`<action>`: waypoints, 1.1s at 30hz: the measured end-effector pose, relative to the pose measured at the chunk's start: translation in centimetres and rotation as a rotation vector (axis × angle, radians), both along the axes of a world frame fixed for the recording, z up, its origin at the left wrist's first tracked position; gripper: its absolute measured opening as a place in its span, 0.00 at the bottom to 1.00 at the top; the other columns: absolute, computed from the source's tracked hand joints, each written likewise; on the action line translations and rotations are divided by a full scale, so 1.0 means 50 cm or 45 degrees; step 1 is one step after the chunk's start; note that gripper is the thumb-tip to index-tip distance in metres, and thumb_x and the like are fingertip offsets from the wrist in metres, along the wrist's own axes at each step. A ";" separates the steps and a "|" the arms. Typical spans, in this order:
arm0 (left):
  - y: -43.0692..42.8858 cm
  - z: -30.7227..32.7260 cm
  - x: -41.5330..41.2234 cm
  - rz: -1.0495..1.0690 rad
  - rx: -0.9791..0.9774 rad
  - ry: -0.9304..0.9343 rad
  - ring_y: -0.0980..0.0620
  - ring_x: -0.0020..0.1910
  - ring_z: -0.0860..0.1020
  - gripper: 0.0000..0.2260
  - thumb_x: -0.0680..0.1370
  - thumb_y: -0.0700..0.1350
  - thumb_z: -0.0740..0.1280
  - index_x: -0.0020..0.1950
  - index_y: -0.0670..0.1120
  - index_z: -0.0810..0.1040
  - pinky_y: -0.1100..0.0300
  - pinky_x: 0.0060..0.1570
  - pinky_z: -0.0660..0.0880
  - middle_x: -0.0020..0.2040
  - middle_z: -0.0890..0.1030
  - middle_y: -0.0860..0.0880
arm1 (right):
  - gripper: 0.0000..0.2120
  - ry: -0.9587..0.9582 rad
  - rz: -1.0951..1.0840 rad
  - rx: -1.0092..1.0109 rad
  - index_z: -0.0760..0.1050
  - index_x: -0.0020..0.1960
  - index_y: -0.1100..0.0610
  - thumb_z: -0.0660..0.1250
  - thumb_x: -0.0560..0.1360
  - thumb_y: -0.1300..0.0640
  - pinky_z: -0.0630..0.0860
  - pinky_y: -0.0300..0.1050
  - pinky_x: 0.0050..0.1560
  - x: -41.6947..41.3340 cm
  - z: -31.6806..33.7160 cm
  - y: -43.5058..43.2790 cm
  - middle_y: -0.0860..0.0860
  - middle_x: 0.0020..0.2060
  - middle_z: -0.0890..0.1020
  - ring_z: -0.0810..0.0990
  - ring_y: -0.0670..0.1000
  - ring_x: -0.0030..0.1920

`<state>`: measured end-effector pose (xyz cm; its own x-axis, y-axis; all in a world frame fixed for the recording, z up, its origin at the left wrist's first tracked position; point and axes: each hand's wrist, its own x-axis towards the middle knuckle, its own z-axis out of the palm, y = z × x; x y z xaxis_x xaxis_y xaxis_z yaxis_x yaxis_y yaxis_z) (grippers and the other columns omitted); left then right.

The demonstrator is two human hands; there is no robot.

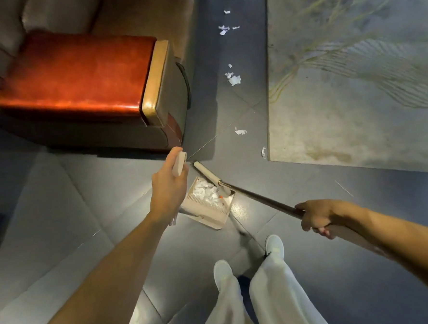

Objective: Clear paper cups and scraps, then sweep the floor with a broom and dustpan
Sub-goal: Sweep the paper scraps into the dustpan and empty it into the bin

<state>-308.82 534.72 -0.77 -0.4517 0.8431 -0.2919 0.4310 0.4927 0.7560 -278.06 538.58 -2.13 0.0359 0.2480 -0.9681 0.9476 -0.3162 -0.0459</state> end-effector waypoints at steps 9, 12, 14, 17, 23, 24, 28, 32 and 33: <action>0.084 -0.019 0.067 -0.179 -0.022 -0.001 0.43 0.54 0.77 0.20 0.81 0.51 0.61 0.71 0.63 0.64 0.51 0.48 0.81 0.63 0.76 0.49 | 0.28 0.031 -0.283 0.186 0.58 0.75 0.52 0.57 0.78 0.67 0.63 0.36 0.19 0.142 0.051 0.085 0.51 0.18 0.65 0.62 0.47 0.16; 0.138 -0.036 0.108 -0.204 -0.018 -0.034 0.44 0.51 0.78 0.19 0.80 0.54 0.61 0.70 0.65 0.63 0.65 0.38 0.75 0.62 0.76 0.52 | 0.28 -0.049 -0.204 0.276 0.61 0.73 0.54 0.56 0.75 0.69 0.66 0.37 0.20 0.192 0.026 0.150 0.54 0.23 0.69 0.65 0.49 0.18; 0.178 -0.047 0.144 -0.199 -0.028 -0.038 0.49 0.50 0.77 0.17 0.80 0.54 0.60 0.68 0.68 0.63 0.68 0.38 0.70 0.59 0.74 0.56 | 0.28 -0.105 -0.116 0.349 0.60 0.74 0.55 0.56 0.75 0.68 0.69 0.40 0.22 0.224 0.008 0.197 0.57 0.30 0.73 0.69 0.51 0.21; 0.236 -0.056 0.201 -0.182 -0.007 -0.014 0.54 0.46 0.75 0.15 0.81 0.53 0.60 0.61 0.72 0.62 0.70 0.36 0.68 0.54 0.72 0.59 | 0.29 -0.142 -0.081 0.367 0.59 0.75 0.55 0.55 0.75 0.67 0.70 0.40 0.23 0.260 -0.017 0.256 0.59 0.32 0.75 0.71 0.52 0.23; 0.338 -0.060 0.284 -0.168 0.029 0.070 0.49 0.45 0.77 0.14 0.82 0.51 0.60 0.64 0.67 0.64 0.52 0.46 0.76 0.49 0.76 0.50 | 0.25 -0.020 -0.070 0.170 0.63 0.72 0.57 0.54 0.76 0.69 0.68 0.35 0.19 0.273 -0.066 0.282 0.56 0.25 0.71 0.68 0.48 0.15; 0.345 -0.059 0.291 -0.170 0.035 0.080 0.48 0.46 0.78 0.14 0.82 0.51 0.60 0.64 0.66 0.65 0.53 0.45 0.76 0.49 0.77 0.50 | 0.25 0.022 -0.072 0.124 0.62 0.72 0.57 0.54 0.76 0.69 0.68 0.36 0.19 0.275 -0.070 0.279 0.56 0.25 0.71 0.68 0.48 0.16; 0.337 -0.054 0.292 -0.118 0.044 0.101 0.48 0.47 0.78 0.14 0.82 0.50 0.61 0.64 0.65 0.66 0.53 0.46 0.76 0.50 0.77 0.49 | 0.28 0.121 -0.100 -0.003 0.61 0.73 0.54 0.56 0.74 0.68 0.68 0.37 0.21 0.301 -0.059 0.289 0.55 0.26 0.69 0.67 0.50 0.20; 0.321 -0.053 0.288 -0.009 0.030 0.096 0.45 0.48 0.78 0.15 0.81 0.51 0.61 0.65 0.65 0.65 0.48 0.47 0.79 0.51 0.77 0.48 | 0.32 0.119 -0.008 0.081 0.56 0.76 0.49 0.55 0.74 0.67 0.69 0.37 0.19 0.328 -0.021 0.327 0.56 0.26 0.71 0.68 0.49 0.17; 0.322 -0.053 0.287 0.035 0.032 0.097 0.45 0.48 0.78 0.15 0.81 0.51 0.61 0.65 0.65 0.65 0.47 0.47 0.80 0.52 0.77 0.48 | 0.32 0.115 0.002 0.106 0.56 0.76 0.49 0.55 0.74 0.67 0.69 0.37 0.20 0.332 -0.011 0.345 0.56 0.26 0.71 0.68 0.48 0.16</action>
<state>-294.46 550.80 -3.43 -0.4949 0.8367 -0.2346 0.4747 0.4864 0.7335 -261.46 555.84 -2.66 -0.0512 0.3276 -0.9434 0.9388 -0.3065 -0.1573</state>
